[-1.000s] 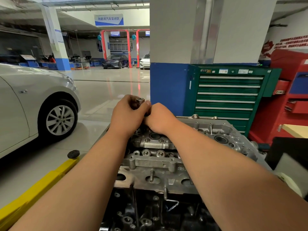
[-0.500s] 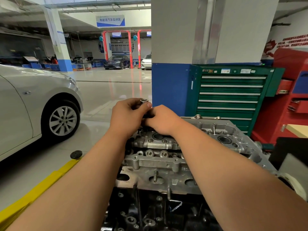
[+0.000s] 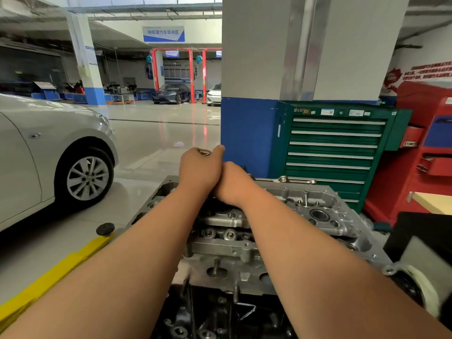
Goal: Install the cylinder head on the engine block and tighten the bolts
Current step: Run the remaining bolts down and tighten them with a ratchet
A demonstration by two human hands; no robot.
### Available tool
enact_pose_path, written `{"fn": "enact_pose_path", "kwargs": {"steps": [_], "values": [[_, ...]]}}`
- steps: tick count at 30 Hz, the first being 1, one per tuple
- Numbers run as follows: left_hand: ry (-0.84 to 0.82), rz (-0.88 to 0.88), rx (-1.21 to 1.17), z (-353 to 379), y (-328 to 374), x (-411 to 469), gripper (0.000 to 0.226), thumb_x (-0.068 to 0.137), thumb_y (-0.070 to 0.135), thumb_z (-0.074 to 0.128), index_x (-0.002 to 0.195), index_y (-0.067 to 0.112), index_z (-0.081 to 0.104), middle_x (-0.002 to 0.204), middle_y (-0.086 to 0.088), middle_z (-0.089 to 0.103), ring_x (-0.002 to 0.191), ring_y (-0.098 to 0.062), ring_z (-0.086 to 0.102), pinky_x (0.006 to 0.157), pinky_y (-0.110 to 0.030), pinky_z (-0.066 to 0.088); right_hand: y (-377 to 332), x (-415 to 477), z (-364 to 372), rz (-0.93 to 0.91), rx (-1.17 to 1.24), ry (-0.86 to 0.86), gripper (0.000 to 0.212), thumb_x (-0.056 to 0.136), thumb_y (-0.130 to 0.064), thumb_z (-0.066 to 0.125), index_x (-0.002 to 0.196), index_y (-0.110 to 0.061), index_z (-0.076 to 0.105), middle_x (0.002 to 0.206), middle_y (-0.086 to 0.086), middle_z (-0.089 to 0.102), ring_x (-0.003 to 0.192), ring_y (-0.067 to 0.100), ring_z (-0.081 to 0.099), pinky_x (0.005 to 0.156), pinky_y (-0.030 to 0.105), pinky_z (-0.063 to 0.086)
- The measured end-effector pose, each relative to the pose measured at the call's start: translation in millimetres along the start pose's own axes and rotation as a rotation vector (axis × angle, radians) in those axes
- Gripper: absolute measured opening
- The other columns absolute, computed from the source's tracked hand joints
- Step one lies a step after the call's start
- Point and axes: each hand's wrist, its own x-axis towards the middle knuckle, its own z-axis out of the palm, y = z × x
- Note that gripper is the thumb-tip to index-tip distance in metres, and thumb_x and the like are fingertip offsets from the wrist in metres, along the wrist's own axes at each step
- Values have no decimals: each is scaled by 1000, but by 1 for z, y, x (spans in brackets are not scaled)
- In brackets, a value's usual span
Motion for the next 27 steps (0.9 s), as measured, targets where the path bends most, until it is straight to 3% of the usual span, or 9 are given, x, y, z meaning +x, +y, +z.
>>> {"fn": "enact_pose_path", "kwargs": {"steps": [3,5,7,10,13,18,23,27], "values": [[-189,-144,-129,-12,-1,12,38,85,30,61,55,12,45,48,0,42,45,-18,39,50,-28,32,5,0,-5,78,203,65,26,81,-13,54,57,-22,51,41,-12,45,46,9,40,46,25,29],[-375,-206,-275,-17,-4,18,42,88,26,55,49,19,40,44,2,32,42,-17,30,53,-30,27,10,2,-7,132,306,137,17,81,-15,52,68,-23,57,53,-11,52,50,8,44,44,22,32],[-308,-143,-185,-13,-6,15,39,90,33,54,55,19,45,48,3,38,46,-17,33,54,-30,28,12,3,-9,157,369,170,18,82,-13,50,75,-26,60,64,-8,57,56,9,48,46,21,34],[82,150,252,-8,-14,3,30,85,48,60,81,20,50,71,9,55,63,-7,51,53,-25,32,12,5,-8,178,403,175,20,83,-13,48,76,-27,60,66,-6,59,58,11,51,50,23,36],[207,211,220,-18,-18,-5,34,77,46,71,77,20,49,69,11,56,64,-5,52,52,-25,33,14,5,-7,200,447,181,19,83,-16,48,76,-29,60,66,-6,60,55,10,50,47,22,36],[148,233,133,-25,-18,-6,35,73,42,79,69,17,56,60,8,57,52,-7,51,51,-24,37,13,3,-7,182,436,156,19,84,-14,50,78,-28,62,66,-6,60,56,11,51,51,23,38],[-55,248,-13,-36,-23,0,10,82,27,75,75,21,71,59,10,65,53,0,57,51,-9,42,6,-3,-8,56,252,-46,14,85,-17,53,86,-23,66,58,-14,57,50,0,50,45,18,37],[-114,224,-65,-31,-23,1,11,88,24,67,78,23,71,65,13,67,57,2,58,55,-10,44,0,-5,-6,26,120,-159,14,87,-19,57,92,-13,69,68,2,62,55,13,50,50,24,39]]}}
